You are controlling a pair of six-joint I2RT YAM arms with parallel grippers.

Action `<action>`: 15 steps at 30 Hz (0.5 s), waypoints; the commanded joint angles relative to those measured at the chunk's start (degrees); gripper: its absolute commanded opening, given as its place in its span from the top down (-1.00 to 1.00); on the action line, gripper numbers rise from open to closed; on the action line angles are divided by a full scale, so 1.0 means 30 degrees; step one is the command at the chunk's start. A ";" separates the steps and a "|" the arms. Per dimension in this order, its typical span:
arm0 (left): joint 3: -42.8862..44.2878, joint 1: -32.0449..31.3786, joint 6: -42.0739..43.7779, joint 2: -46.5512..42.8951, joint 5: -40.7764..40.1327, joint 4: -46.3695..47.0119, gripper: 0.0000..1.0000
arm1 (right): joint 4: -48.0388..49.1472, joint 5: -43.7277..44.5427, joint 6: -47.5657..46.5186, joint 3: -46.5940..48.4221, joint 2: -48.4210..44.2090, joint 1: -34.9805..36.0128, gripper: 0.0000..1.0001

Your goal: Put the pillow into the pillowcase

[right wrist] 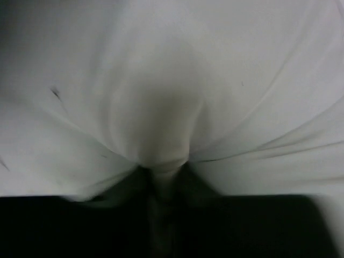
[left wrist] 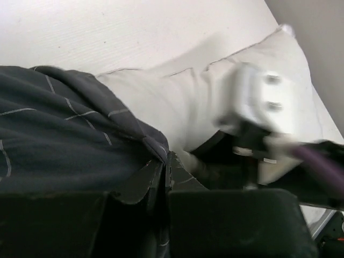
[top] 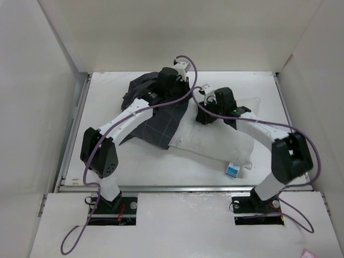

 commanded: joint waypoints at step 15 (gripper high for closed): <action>0.9466 -0.3170 0.1117 0.2256 0.5097 -0.2708 1.00 | 1.0062 0.1089 0.3104 -0.0887 -0.6204 0.0311 1.00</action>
